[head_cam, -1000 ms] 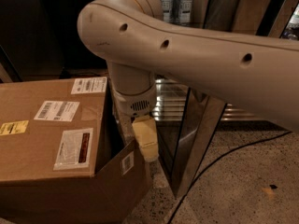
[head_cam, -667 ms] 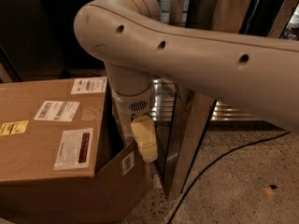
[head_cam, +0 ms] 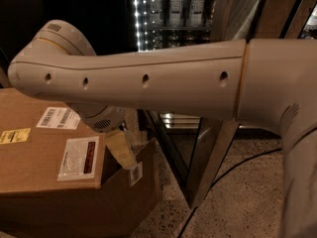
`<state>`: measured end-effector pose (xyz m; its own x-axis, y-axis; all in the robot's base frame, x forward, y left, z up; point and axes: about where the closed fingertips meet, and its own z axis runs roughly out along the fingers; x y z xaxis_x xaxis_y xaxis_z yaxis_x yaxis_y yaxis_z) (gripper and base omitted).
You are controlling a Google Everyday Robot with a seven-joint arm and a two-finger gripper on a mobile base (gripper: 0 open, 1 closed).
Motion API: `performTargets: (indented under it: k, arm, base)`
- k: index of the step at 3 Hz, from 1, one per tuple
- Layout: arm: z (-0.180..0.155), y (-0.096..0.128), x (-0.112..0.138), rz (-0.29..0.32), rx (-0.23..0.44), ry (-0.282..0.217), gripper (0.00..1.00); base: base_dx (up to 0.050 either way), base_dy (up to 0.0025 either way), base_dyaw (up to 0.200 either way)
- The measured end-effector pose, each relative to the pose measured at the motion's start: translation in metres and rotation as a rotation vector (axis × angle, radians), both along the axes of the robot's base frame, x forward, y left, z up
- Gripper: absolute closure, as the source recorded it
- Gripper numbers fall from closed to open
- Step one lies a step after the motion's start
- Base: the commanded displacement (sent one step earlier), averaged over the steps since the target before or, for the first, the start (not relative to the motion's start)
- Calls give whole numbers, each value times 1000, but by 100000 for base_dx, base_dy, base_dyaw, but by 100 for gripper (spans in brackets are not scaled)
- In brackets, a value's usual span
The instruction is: Close left fridge door
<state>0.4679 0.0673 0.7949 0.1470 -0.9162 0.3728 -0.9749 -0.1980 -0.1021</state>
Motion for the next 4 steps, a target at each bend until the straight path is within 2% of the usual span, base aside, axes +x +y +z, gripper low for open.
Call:
performTargets:
  k: [1, 2, 3, 4]
  arm:
    - [0, 0, 0, 0, 0, 0, 0]
    - [-3, -3, 2, 24, 92, 3, 0]
    - [-7, -28, -13, 51, 281, 57, 0]
    - [-5, -38, -11, 75, 496, 59, 0]
  base:
    - [0, 0, 0]
    - [0, 0, 0]
    - [0, 0, 0]
    - [0, 0, 0]
